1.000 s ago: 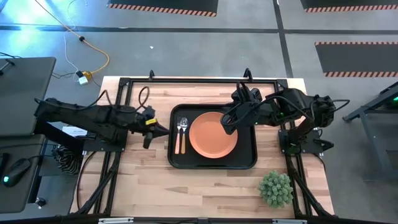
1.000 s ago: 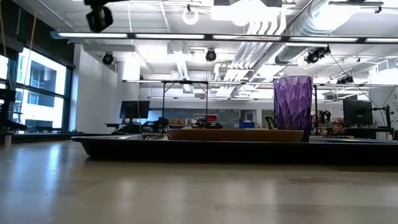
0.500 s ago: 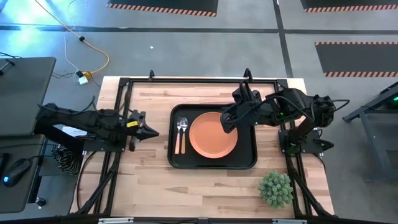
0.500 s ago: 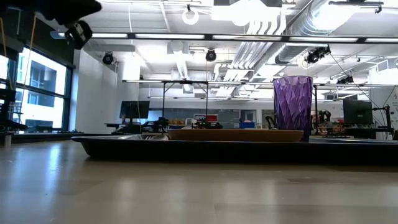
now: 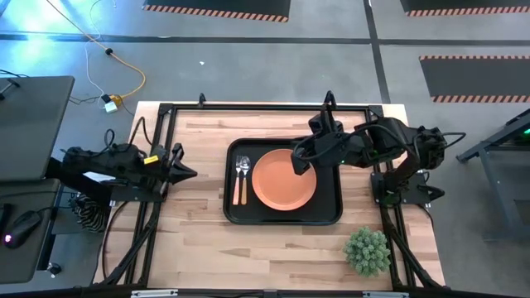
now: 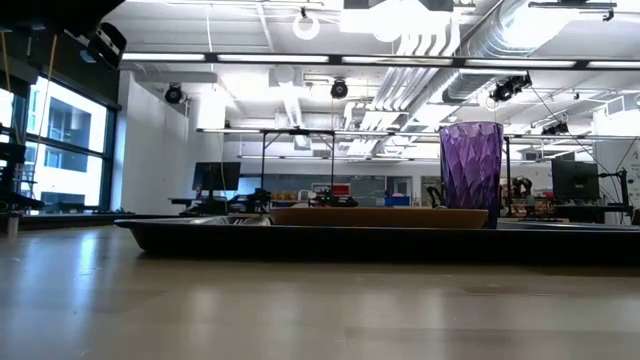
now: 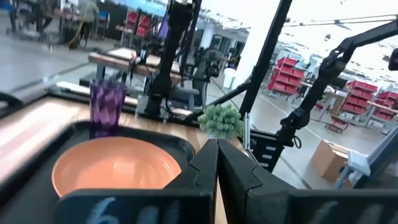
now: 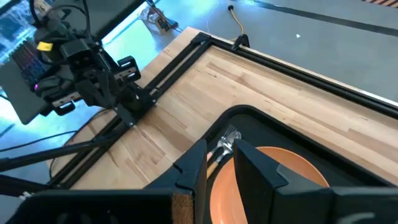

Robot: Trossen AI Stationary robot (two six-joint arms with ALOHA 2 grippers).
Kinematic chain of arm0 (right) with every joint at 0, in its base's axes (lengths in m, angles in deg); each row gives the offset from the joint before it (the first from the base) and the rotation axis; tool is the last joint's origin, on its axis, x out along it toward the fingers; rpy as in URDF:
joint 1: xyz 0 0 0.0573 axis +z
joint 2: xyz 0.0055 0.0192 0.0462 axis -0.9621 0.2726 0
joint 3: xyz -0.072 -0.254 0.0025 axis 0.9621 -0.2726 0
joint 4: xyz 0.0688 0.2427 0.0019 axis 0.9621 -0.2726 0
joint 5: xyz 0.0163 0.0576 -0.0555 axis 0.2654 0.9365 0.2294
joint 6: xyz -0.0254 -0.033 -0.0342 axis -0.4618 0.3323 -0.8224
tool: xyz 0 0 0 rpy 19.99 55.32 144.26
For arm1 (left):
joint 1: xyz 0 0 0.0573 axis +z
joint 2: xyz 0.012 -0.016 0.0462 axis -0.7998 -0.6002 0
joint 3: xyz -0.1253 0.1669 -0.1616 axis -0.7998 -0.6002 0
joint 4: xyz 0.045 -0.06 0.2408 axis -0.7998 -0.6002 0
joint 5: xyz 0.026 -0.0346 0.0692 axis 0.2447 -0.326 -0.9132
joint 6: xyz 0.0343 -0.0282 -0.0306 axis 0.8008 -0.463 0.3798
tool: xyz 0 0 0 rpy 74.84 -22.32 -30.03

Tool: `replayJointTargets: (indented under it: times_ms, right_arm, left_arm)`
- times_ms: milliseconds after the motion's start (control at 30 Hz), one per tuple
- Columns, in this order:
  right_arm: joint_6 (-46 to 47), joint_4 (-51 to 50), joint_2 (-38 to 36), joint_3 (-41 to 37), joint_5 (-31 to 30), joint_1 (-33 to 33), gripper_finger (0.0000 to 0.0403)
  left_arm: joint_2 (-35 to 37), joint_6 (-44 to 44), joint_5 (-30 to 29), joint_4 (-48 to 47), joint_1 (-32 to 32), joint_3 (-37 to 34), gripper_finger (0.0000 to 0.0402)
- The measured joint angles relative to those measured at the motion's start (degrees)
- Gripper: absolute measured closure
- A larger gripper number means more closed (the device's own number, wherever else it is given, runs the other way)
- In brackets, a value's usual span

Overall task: Pick and place plate/cup/fork/spoon on tray
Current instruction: Return to Home Position

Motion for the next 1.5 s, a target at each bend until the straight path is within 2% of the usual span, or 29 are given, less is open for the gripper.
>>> replayJointTargets:
  times_ms: [167, 367, 700, 1000, 1300, 1400, 1500]
  right_arm:
    - [-0.06, 0.94, 0.00, 0.00, -0.17, 0.00, 0.0331]
    - [-0.13, 0.92, 0.00, 0.00, -0.59, 0.00, 0.0331]
    - [-0.81, 0.87, 0.00, 0.00, -0.63, 0.00, 0.0331]
    - [-10.84, 1.30, -3.35, 0.00, -1.28, 0.00, 0.0331]
    - [-24.27, -1.34, -12.22, 0.00, -5.08, 0.04, 0.0331]
    - [-23.85, -6.57, -14.89, 0.00, -6.80, 0.08, 0.0331]
    - [-19.34, -13.78, -16.24, 0.00, -9.43, 1.05, 0.0331]
  left_arm:
    - [3.19, 2.21, -0.48, -0.42, 0.00, -2.90, 0.0401]
    - [5.85, -0.28, -1.42, 0.43, 0.02, -8.95, 0.0401]
    - [5.68, -2.22, -2.93, 9.68, 0.03, -16.57, 0.0401]
    - [5.50, -1.89, -3.30, 10.40, 0.13, -16.93, 0.0401]
    - [5.12, 1.50, -3.34, 10.41, 0.13, -16.93, 0.0401]
    - [5.12, 0.24, -3.34, 10.41, 0.13, -16.93, 0.0401]
    - [5.12, -0.60, -3.34, 10.40, 0.13, -16.93, 0.0401]
